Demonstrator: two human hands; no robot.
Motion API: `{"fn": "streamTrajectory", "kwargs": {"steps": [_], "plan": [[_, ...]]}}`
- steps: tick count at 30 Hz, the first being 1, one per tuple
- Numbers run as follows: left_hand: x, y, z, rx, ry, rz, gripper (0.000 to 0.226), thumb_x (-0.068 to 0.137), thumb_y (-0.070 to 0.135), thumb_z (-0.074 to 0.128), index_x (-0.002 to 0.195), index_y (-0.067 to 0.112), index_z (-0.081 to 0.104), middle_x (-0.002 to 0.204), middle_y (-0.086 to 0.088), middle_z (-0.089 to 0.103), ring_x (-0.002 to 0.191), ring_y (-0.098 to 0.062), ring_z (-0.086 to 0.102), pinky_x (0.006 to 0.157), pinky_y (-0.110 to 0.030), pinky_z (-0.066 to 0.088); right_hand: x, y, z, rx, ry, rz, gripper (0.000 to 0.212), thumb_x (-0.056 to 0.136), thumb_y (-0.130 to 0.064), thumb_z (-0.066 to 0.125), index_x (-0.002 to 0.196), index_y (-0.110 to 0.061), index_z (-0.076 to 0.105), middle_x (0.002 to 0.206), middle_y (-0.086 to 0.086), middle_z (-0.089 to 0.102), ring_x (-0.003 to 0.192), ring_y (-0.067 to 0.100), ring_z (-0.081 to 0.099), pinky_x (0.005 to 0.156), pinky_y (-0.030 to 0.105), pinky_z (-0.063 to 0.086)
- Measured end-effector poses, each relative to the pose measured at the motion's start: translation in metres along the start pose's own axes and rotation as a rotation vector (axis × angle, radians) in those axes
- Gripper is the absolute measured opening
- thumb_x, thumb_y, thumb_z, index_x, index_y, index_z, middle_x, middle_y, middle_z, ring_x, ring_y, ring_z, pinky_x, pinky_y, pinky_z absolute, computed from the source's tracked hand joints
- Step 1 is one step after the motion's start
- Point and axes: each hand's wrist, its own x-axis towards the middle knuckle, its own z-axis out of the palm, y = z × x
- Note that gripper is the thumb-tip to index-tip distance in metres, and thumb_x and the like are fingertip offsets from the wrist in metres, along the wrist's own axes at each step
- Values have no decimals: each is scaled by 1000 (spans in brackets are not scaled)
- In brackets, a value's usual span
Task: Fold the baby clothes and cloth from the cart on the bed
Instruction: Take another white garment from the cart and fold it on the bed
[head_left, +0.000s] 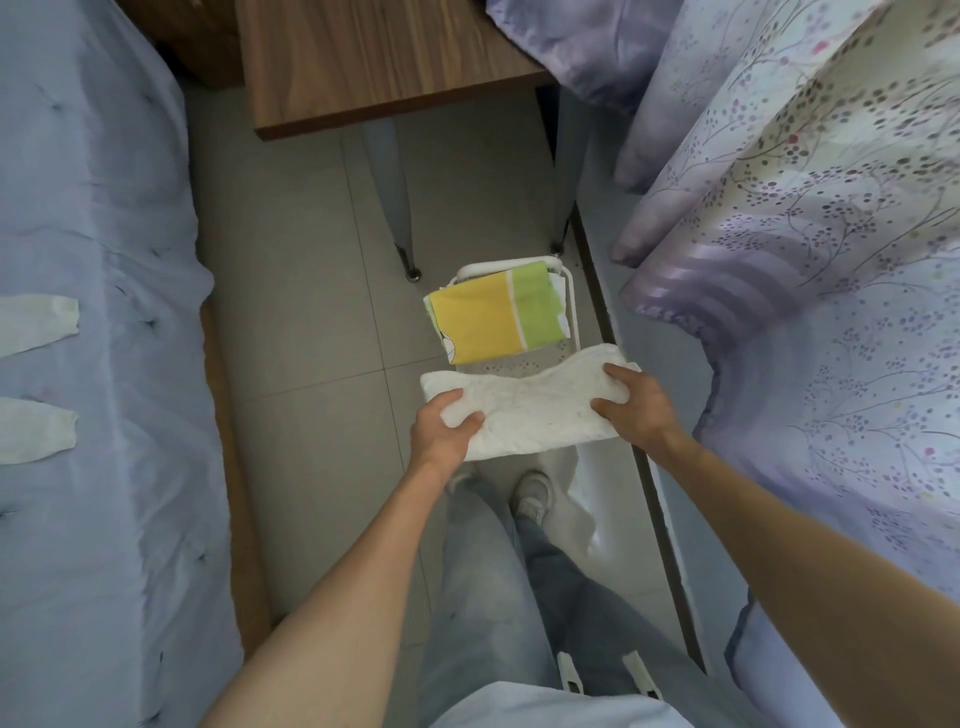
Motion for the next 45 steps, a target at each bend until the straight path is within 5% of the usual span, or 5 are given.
{"fn": "streamTrajectory", "kwargs": {"steps": [12, 27, 32, 41, 45], "plan": [[-28, 89, -35, 11, 26, 171, 50, 90, 25, 86, 137, 22, 71, 140, -1, 66, 121, -17, 62, 95, -21, 44, -47, -79, -65, -134, 79, -93, 69, 91, -26, 80, 154, -20, 54, 155, 12, 54, 139, 34, 53, 111, 41, 45], [-102, 250, -176, -60, 274, 456, 48, 93, 18, 80, 140, 23, 69, 141, -4, 61, 112, -17, 56, 106, -35, 53, -119, -293, -146, -112, 237, -477, 63, 89, -23, 75, 149, -33, 58, 150, 4, 57, 130, 31, 60, 106, 42, 52], [-121, 283, -235, -48, 349, 510, 49, 97, 16, 77, 145, 22, 65, 146, -5, 58, 118, -21, 57, 94, -27, 47, -143, -357, -145, -86, 298, -610, 57, 94, -21, 76, 148, -30, 59, 147, 8, 59, 113, 28, 66, 85, 32, 57], [-139, 284, -356, 2, 529, 537, 49, 98, 24, 78, 145, 27, 64, 154, -6, 55, 133, -27, 57, 106, -33, 54, -186, -459, -96, -60, 237, -728, 61, 90, -21, 78, 147, -34, 60, 146, 9, 59, 119, 32, 65, 99, 45, 59], [-147, 265, -417, -24, 586, 533, 51, 94, 25, 82, 143, 25, 67, 150, -6, 59, 131, -27, 60, 105, -35, 55, -215, -502, -58, -72, 198, -799, 59, 93, -16, 75, 149, -30, 59, 148, 8, 58, 122, 31, 64, 91, 33, 57]]}}
